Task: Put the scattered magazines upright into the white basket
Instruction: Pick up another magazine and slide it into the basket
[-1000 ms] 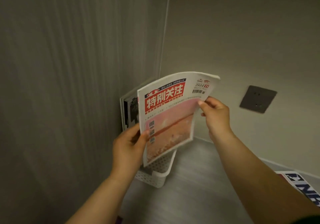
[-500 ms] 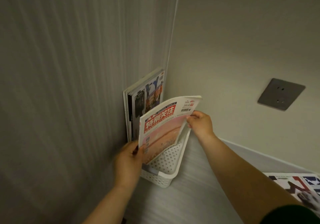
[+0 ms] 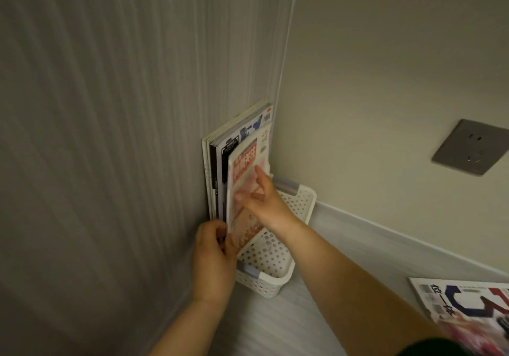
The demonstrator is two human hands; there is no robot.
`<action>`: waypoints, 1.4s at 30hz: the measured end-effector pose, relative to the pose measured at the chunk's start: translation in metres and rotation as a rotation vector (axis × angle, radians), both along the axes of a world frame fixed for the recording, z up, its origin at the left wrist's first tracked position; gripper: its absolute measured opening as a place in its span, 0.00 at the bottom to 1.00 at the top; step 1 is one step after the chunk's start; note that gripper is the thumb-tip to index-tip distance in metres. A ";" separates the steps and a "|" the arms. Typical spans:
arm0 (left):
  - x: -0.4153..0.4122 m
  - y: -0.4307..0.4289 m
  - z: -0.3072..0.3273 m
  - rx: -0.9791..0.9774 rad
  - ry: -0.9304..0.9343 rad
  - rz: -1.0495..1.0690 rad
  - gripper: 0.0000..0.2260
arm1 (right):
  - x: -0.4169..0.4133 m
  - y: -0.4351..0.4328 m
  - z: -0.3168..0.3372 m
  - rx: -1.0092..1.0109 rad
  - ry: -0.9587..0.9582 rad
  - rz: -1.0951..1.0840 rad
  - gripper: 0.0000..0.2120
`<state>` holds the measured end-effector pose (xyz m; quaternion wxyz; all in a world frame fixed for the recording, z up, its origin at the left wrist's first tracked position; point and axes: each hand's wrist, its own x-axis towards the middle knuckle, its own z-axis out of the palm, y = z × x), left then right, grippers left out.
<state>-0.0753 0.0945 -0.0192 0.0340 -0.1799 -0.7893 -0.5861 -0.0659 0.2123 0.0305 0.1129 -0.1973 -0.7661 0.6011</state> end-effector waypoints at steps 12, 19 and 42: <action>0.000 -0.006 -0.005 -0.071 0.005 -0.076 0.14 | -0.003 -0.017 -0.003 0.013 0.031 -0.002 0.34; 0.001 -0.017 -0.011 -0.116 0.118 -0.086 0.15 | -0.016 0.021 0.013 0.014 0.064 -0.145 0.26; -0.004 -0.021 -0.023 -0.245 0.246 -0.161 0.21 | -0.056 0.056 0.013 -0.076 0.060 -0.181 0.28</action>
